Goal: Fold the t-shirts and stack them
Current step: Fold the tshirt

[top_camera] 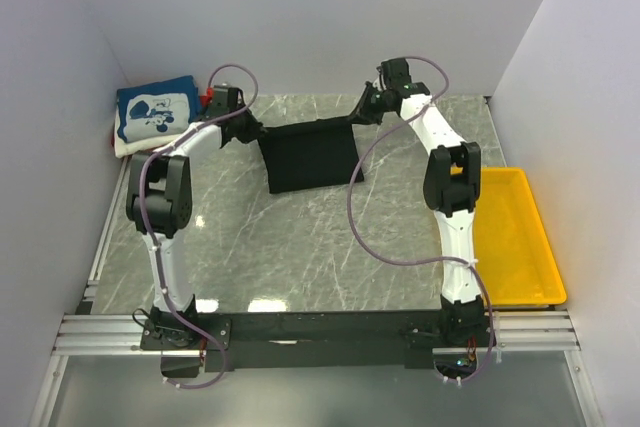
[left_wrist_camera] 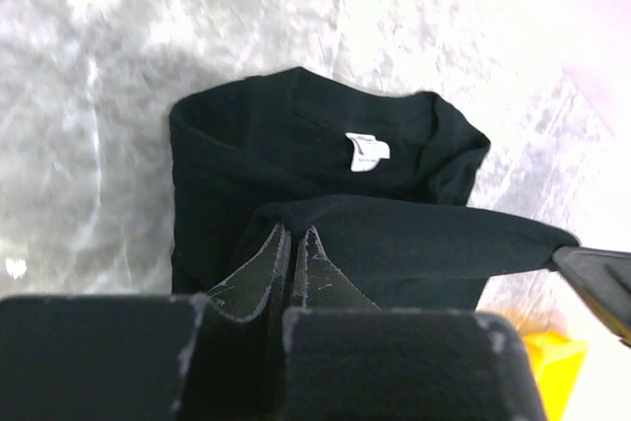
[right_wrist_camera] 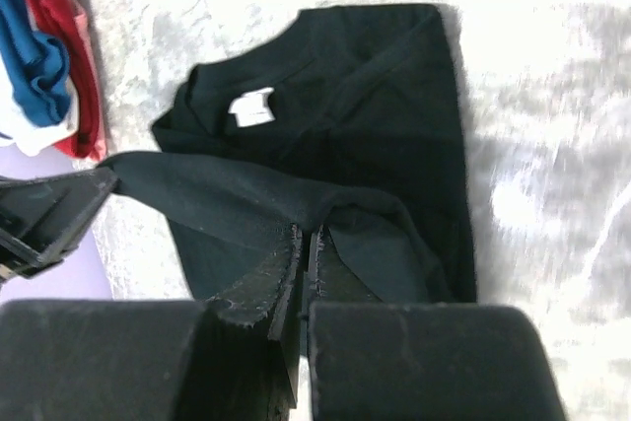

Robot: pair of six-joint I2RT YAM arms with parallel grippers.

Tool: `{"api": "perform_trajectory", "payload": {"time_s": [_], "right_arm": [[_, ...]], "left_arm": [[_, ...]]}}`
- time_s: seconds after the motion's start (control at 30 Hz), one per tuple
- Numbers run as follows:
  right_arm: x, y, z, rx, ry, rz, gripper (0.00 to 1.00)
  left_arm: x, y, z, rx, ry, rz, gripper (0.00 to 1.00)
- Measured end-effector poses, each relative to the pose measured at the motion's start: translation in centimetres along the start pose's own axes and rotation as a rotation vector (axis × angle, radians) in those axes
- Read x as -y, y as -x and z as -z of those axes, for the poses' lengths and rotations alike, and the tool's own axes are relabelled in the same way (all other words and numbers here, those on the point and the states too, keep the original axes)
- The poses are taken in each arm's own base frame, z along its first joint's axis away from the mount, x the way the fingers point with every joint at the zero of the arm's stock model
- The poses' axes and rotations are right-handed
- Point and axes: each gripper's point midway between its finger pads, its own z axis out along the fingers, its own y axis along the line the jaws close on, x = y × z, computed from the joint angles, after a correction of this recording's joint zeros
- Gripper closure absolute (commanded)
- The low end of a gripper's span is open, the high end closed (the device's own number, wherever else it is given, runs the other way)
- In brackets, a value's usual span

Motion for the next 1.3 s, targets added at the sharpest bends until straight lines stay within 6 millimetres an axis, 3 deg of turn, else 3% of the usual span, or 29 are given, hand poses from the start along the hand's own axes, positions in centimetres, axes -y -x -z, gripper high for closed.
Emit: {"api": "perform_trajectory", "payload": {"time_s": [0.03, 0.17, 0.23, 0.27, 0.3, 0.37, 0.4, 0.53, 0.67, 0.77, 0.87, 0.97, 1.0, 1.1, 1.17, 1.3], "right_arm": [[0.2, 0.0, -0.5, -0.004, 0.006, -0.001, 0.95], [1.4, 0.0, -2.5, -0.025, 0.028, -0.015, 0.60], [2.2, 0.4, -2.9, -0.020, 0.026, -0.022, 0.53], [2.7, 0.8, -3.0, -0.013, 0.024, -0.025, 0.50], [3.0, 1.2, -2.9, -0.005, 0.021, -0.029, 0.49], [3.8, 1.8, -2.6, 0.010, 0.011, -0.037, 0.49], [4.0, 2.1, -2.4, 0.020, 0.007, -0.035, 0.49], [5.5, 1.8, -1.3, 0.037, -0.043, -0.037, 0.49], [4.9, 0.3, 0.0, 0.034, -0.081, -0.005, 0.51], [2.2, -0.1, 0.4, 0.055, -0.064, 0.055, 0.53], [-1.3, -1.6, -0.3, 0.056, -0.028, 0.126, 0.54], [-3.7, -3.9, -1.5, 0.028, -0.005, 0.172, 0.54], [-4.3, -4.9, -2.0, 0.012, -0.001, 0.184, 0.55], [-5.5, -6.8, -3.3, -0.020, 0.008, 0.207, 0.56], [-5.4, -7.4, -4.3, -0.033, 0.005, 0.209, 0.56], [-3.5, -8.1, -5.3, -0.058, -0.034, 0.180, 0.58]], "left_arm": [[-0.1, 0.3, -0.4, 0.002, 0.002, 0.003, 1.00], [-1.2, 0.8, -1.8, -0.003, 0.015, 0.017, 1.00], [-2.1, 1.2, -2.2, -0.002, 0.028, 0.028, 0.99], [-2.6, 1.5, -2.3, -0.001, 0.033, 0.035, 0.90], [-3.2, 1.9, -2.6, 0.002, 0.040, 0.042, 0.70], [-4.5, 3.0, -3.2, 0.011, 0.053, 0.054, 0.49], [-5.0, 3.6, -3.4, 0.019, 0.057, 0.059, 0.32], [-6.1, 5.5, -3.1, 0.057, 0.062, 0.071, 0.25], [-5.3, 6.1, -2.1, 0.087, 0.051, 0.062, 0.32], [-3.9, 5.9, -0.5, 0.115, 0.053, 0.044, 0.38], [-1.2, 5.4, 1.3, 0.150, 0.035, 0.010, 0.52], [1.2, 3.8, 2.4, 0.153, 0.004, -0.033, 0.67], [2.0, 3.2, 2.4, 0.150, -0.009, -0.051, 0.78], [3.3, 0.5, 1.2, 0.108, -0.024, -0.099, 0.98], [3.5, -1.3, -0.5, 0.072, -0.024, -0.125, 0.99], [0.8, -5.8, -3.8, -0.034, 0.031, -0.140, 0.99]]}}
